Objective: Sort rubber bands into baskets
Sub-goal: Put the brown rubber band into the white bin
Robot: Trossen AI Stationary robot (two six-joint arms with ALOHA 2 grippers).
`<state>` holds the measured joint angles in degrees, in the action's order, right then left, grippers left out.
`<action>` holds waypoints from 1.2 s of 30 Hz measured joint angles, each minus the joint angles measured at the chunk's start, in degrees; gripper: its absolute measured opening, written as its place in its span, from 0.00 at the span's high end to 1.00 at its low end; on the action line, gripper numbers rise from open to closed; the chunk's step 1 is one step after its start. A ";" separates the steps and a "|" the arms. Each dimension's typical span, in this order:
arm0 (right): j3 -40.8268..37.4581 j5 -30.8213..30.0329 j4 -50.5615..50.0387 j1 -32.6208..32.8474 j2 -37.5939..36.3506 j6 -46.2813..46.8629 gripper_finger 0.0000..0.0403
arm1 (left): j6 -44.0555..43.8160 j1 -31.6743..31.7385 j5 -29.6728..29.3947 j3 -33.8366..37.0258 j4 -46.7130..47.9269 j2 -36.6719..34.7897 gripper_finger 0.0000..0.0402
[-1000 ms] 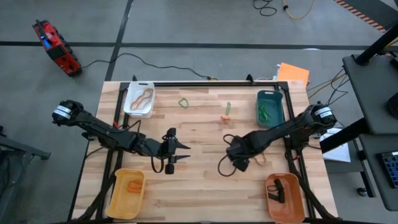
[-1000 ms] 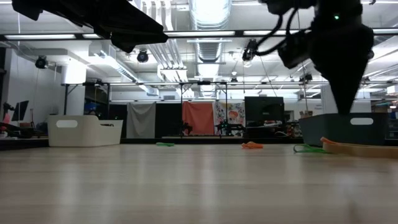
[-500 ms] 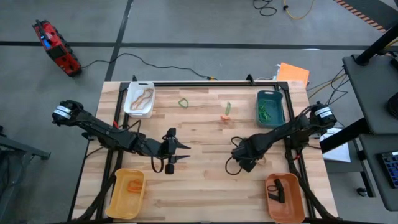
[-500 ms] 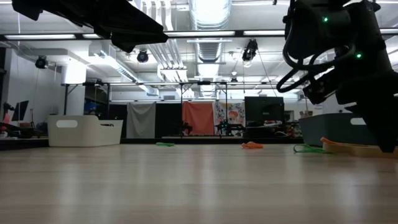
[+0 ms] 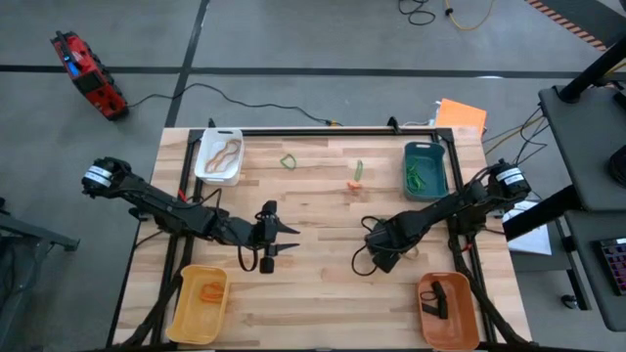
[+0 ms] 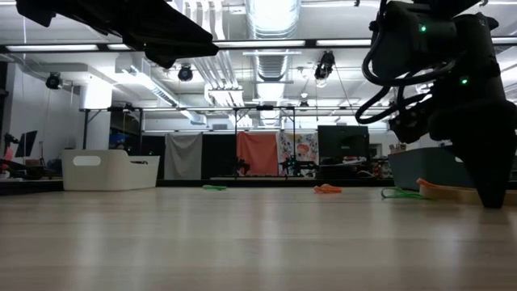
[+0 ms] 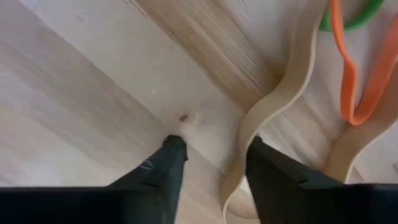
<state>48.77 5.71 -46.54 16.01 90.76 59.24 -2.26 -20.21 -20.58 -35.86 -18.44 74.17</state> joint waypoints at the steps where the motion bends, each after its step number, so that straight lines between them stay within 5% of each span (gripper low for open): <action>1: -0.06 -0.11 -0.03 0.00 0.01 -0.18 0.65 | -0.01 0.00 0.00 0.00 -0.02 0.00 0.68; 8: -0.15 -0.82 -0.55 0.00 -0.02 -3.02 0.95 | -0.01 0.00 -0.02 0.00 -0.26 0.00 0.68; 18: -0.39 -4.73 3.27 -0.02 -6.62 -4.30 0.98 | -0.01 0.00 0.00 0.00 -0.49 0.00 0.68; 27: -0.38 -15.34 22.42 -0.02 -16.22 -13.93 0.98 | 0.19 0.05 0.02 0.00 -0.50 0.00 0.68; 36: -0.31 -27.72 44.51 -0.17 -18.31 -30.50 0.98 | 3.70 0.07 0.04 0.00 -0.44 0.00 0.68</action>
<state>48.47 -22.02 -2.03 15.84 72.44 28.74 1.45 -20.14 -20.54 -35.86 -18.88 74.17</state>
